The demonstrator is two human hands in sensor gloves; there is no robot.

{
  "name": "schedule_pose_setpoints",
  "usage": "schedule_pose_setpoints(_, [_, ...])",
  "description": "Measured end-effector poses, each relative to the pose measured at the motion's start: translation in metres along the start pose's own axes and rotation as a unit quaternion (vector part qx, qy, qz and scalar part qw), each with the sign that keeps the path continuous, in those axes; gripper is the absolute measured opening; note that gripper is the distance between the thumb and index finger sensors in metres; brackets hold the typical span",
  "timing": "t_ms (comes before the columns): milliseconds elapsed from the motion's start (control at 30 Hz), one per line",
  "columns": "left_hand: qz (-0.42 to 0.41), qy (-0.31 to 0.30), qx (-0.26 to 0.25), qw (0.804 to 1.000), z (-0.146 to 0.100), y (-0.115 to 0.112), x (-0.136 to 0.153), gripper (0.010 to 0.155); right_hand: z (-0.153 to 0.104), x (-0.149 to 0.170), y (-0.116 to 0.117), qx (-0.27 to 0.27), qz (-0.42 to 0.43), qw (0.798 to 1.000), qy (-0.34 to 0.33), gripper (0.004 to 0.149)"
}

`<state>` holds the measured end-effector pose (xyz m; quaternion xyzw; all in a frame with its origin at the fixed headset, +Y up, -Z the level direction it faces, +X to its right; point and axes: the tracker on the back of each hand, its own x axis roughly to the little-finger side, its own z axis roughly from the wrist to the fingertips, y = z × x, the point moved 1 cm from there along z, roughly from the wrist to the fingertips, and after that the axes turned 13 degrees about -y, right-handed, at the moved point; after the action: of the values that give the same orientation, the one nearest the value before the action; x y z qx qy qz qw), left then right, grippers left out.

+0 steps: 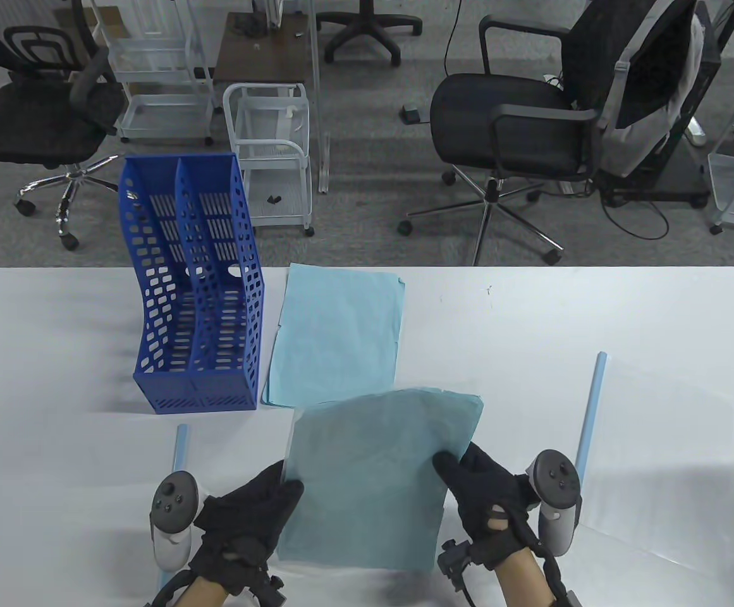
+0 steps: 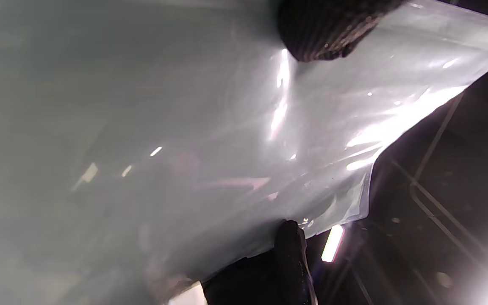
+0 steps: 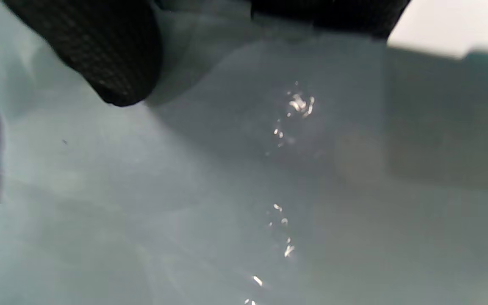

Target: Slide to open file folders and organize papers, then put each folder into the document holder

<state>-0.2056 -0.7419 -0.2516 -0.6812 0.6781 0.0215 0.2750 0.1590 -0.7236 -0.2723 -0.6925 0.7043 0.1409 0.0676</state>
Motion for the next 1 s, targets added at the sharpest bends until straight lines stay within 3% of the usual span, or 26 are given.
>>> schedule_pose_setpoints(133, [-0.015,-0.043,-0.021,0.999,-0.004,0.006,-0.009,0.05,-0.005,-0.032,0.011,-0.015,-0.041,0.996,-0.079,0.042])
schedule_pose_setpoints(233, [-0.014,-0.052,-0.05,0.997,-0.006,0.011,-0.009,0.061,-0.007,-0.031,0.016,-0.034,-0.041,0.996,-0.072,0.069])
schedule_pose_setpoints(300, [-0.022,-0.05,-0.056,0.997,-0.008,0.012,-0.006,0.062,-0.007,-0.025,0.019,-0.03,-0.042,0.997,-0.065,0.072])
schedule_pose_setpoints(500, [-0.052,-0.055,-0.066,0.995,-0.009,0.0,-0.002,0.045,-0.014,-0.018,0.032,0.012,-0.02,0.998,-0.059,0.044])
schedule_pose_setpoints(600, [-0.061,-0.068,-0.058,0.994,-0.007,0.001,-0.007,0.045,-0.015,-0.027,0.032,0.005,-0.02,0.996,-0.087,0.044])
schedule_pose_setpoints(700, [-0.03,-0.05,-0.071,0.996,-0.009,0.009,-0.006,0.054,-0.014,-0.032,0.031,-0.006,-0.075,0.993,-0.093,0.069])
schedule_pose_setpoints(767, [-0.012,-0.038,-0.095,0.995,-0.012,0.014,0.0,0.059,-0.014,-0.028,0.029,0.006,-0.105,0.99,-0.092,0.076])
schedule_pose_setpoints(1000, [-0.032,-0.059,-0.069,0.995,-0.009,-0.002,-0.003,0.046,-0.015,-0.02,0.04,-0.005,-0.059,0.995,-0.081,0.059])
